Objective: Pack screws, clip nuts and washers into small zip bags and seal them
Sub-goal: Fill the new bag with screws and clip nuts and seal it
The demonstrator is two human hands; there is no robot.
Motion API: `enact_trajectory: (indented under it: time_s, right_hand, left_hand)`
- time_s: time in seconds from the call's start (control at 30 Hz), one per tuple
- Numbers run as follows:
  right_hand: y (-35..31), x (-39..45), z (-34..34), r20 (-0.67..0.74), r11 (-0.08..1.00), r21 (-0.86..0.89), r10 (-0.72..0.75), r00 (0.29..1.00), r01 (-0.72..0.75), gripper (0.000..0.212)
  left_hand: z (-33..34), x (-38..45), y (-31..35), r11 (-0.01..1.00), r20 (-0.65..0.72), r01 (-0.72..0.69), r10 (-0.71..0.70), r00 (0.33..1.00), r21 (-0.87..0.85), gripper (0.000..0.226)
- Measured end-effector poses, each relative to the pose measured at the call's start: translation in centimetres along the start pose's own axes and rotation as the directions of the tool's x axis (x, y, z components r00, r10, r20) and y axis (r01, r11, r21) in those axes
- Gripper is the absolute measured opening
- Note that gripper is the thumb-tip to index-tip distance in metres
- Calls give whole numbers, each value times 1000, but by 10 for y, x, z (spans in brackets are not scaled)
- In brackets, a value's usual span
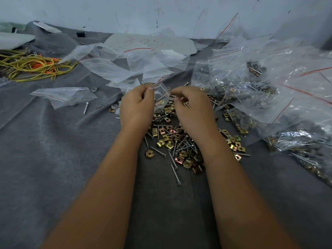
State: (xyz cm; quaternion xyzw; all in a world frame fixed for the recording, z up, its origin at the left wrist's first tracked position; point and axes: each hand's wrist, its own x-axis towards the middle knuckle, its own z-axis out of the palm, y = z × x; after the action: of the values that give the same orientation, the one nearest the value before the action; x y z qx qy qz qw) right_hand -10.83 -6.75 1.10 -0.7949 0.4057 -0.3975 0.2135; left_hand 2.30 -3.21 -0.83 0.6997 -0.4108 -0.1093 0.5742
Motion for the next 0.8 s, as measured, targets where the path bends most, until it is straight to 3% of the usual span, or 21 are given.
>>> enact_trajectory:
  time_s: [0.2,0.33,0.47,0.53,0.63,0.8]
  right_hand:
    - [3,-13,-32,158,983,34,174,972,-181,21]
    - [19,-38,-67,182,961,-94,274,944,-261,23]
    - [26,-63,-92,116,895,-296,381,917,-334,33]
    - [22,-69,-96,159,835,-397,471,868,-381,42]
    - [12,-69,-92,242,772,-524,540,806,-360,47]
    - [-3,-48,-78,261,765,-577,506,822,-288,33]
  left_hand:
    - [-3,-2,1,999,2,32,-32,999,-30,33]
    - [-3,-5,1,997,3,54,-54,999,-53,32]
    - [-4,-8,4,997,13,49,-48,999,-62,30]
    - [-5,-8,5,997,10,47,-46,999,-57,28]
    - [-6,-9,5,998,6,46,-46,999,-53,37]
    - [-6,-11,5,996,13,54,-53,998,-76,29]
